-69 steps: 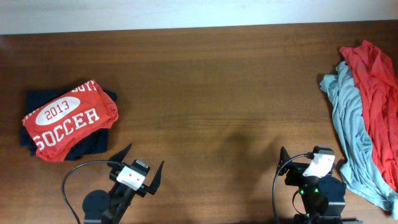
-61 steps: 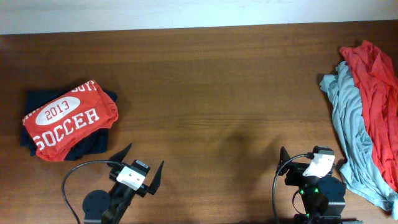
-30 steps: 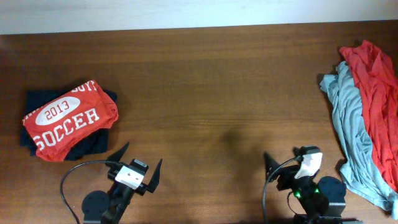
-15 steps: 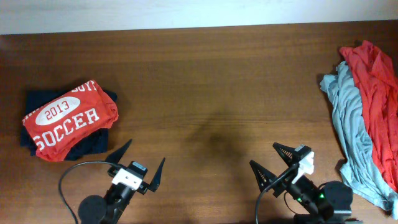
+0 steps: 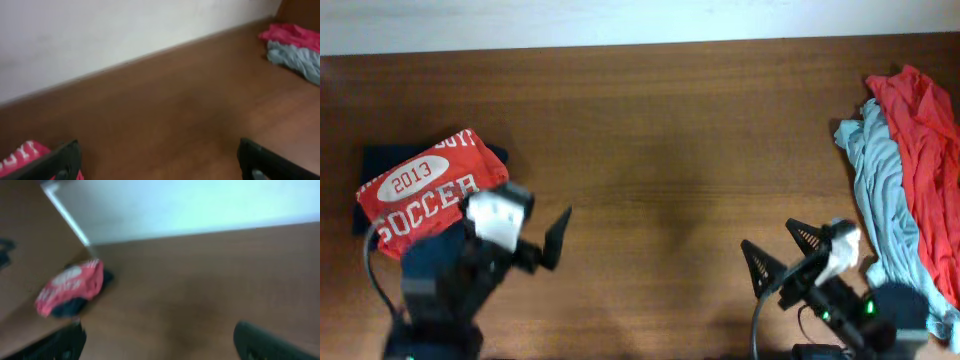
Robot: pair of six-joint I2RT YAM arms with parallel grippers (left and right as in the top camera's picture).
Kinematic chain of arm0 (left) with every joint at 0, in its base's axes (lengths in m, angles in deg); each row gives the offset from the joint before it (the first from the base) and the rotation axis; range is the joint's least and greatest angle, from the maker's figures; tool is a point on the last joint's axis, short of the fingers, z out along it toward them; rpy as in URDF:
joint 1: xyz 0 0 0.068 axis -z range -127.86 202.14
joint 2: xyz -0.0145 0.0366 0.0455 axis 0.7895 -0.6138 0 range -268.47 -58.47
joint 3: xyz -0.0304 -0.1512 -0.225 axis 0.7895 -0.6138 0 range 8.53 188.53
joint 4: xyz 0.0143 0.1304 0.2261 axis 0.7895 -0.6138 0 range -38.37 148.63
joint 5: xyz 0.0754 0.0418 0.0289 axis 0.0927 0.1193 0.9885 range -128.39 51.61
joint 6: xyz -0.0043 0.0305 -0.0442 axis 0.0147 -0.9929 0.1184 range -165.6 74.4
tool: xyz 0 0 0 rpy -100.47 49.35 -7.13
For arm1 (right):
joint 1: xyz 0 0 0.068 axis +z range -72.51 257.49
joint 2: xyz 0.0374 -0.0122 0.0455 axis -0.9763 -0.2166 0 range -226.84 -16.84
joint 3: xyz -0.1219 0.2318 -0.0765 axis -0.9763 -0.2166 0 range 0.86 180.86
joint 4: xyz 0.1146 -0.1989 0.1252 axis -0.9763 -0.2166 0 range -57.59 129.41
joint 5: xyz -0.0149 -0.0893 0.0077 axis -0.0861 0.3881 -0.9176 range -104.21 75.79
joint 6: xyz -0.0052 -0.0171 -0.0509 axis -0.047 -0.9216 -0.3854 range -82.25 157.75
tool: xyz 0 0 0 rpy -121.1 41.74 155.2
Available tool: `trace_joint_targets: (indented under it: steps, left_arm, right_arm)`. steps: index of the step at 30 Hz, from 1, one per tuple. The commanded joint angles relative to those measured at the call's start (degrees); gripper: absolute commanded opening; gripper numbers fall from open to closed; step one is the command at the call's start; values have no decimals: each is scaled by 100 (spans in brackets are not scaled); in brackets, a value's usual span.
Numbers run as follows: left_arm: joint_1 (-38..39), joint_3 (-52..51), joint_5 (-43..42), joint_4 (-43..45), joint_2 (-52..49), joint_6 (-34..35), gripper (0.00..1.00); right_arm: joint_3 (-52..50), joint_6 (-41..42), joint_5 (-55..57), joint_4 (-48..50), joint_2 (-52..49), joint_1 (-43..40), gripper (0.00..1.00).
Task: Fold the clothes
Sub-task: 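Reach the right gripper to the clothes pile and grasp the orange-red shirt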
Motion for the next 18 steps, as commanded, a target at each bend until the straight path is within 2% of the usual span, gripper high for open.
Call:
trace_joint_targets:
  steps: [1,6,8,12,18]
  left_arm:
    - [24,1665,28,-1005,-1412,50,100]
    - [24,2815,-15,-1790,-2621,81,99]
    - [24,2892,-527,-1875,-2951,203,99]
    - [24,2892,-916,-1784,-3289,199,99]
    - [24,2892,-409,-1679,-3510,201,99]
  right_arm:
    - [752,-68,402,-446,-1016,-37,99]
    - [1244,-188,173,-846,-2155,-37,99]
    - [1246,-188,127,-903,-2553,-37,99]
    - [1401,-181,387,-1064,-3158,-42,99]
    - [3082,369,2833,-2776,-4656,-286,99]
